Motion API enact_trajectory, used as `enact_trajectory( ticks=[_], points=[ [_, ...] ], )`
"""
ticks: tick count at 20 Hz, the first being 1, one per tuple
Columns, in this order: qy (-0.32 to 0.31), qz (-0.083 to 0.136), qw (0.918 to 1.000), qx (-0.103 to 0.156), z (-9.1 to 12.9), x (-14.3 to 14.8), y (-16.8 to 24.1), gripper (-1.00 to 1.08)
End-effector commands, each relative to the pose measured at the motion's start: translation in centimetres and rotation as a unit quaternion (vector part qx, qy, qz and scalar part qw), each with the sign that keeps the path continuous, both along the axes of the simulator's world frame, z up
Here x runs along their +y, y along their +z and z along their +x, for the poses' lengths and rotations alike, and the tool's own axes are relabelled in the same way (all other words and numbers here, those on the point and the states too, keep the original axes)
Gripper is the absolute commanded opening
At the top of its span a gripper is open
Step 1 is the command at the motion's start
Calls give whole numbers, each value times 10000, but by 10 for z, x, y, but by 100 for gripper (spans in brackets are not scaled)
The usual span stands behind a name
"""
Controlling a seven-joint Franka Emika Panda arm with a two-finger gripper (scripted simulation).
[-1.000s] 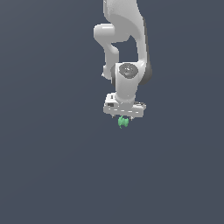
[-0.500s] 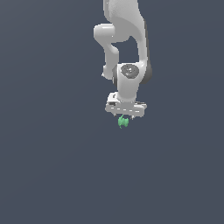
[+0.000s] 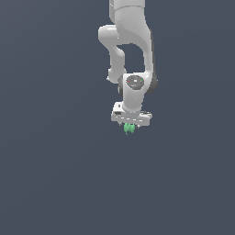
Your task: Pick up the object and move it to a goal position.
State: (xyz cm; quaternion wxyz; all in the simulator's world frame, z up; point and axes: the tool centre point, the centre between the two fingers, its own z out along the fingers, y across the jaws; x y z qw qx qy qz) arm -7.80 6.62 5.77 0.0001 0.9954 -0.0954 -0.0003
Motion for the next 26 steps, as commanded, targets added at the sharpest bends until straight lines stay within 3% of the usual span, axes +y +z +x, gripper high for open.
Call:
enact_trajectory(
  ticks=[1,6,7,26],
  points=[
    [-4,0,10000,-3,0,0,-10,100],
    [-7,1,10000,-3,0,0,-17,100],
    [-7,1,10000,-3,0,0,-17,-100],
    [-7,3,10000,-12,-3,1,3,-100]
  ],
)
